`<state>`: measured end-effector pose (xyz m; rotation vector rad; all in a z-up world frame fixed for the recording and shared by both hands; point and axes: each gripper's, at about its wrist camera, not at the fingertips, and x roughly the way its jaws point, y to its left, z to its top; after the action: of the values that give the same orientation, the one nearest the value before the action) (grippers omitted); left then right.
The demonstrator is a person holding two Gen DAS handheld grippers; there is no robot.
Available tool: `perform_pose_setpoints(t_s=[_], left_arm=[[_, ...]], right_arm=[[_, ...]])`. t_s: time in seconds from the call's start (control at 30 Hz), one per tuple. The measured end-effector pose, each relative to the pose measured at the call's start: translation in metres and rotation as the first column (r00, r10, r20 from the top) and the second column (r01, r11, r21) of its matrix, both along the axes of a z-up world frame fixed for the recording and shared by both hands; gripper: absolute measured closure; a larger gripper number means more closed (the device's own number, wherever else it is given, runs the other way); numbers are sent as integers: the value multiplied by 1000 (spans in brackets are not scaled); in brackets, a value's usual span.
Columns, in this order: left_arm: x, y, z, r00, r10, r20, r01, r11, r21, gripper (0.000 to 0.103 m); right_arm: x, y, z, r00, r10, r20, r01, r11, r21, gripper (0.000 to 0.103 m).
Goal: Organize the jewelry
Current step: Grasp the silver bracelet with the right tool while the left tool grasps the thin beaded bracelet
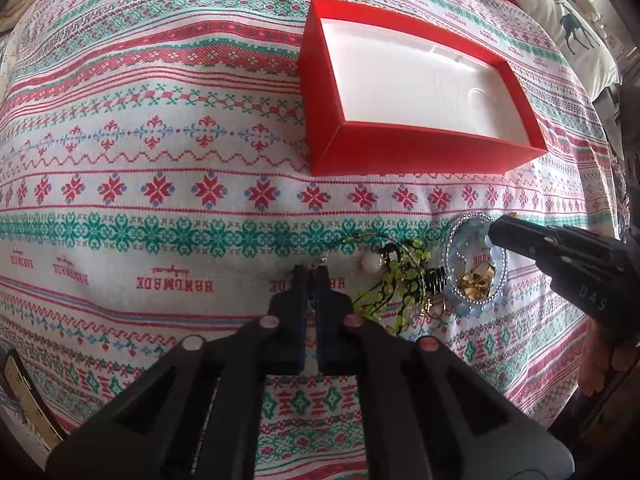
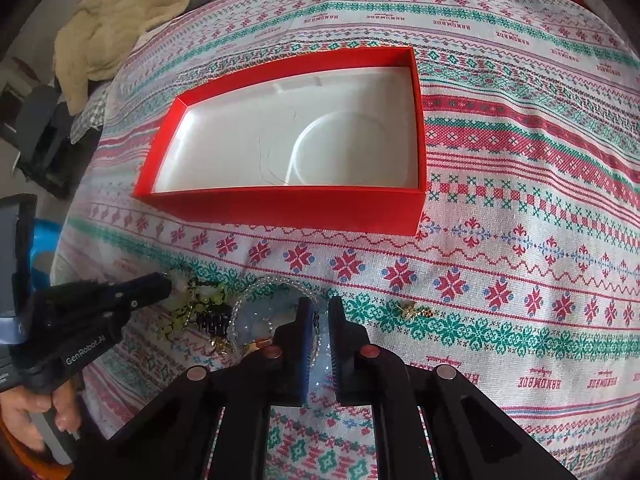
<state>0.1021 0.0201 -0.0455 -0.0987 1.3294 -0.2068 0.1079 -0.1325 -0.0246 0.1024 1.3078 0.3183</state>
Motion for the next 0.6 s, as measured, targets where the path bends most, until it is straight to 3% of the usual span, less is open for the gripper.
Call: perform_pose_setpoints(t_s=[0.33, 0.47, 0.6], left_arm=[[-12, 6, 27, 997, 3, 79, -1, 999, -33, 99], [-14, 8, 31, 996, 8, 90, -4, 999, -39, 99], [-15, 6, 27, 996, 3, 84, -1, 1000, -28, 99]], right_arm=[[-11, -4, 22, 999, 8, 47, -9, 1000, 19, 100], [-10, 0, 22, 997, 11, 73, -11, 1000, 6, 92], [-4, -1, 11, 1000, 16, 27, -15, 1000, -23, 88]])
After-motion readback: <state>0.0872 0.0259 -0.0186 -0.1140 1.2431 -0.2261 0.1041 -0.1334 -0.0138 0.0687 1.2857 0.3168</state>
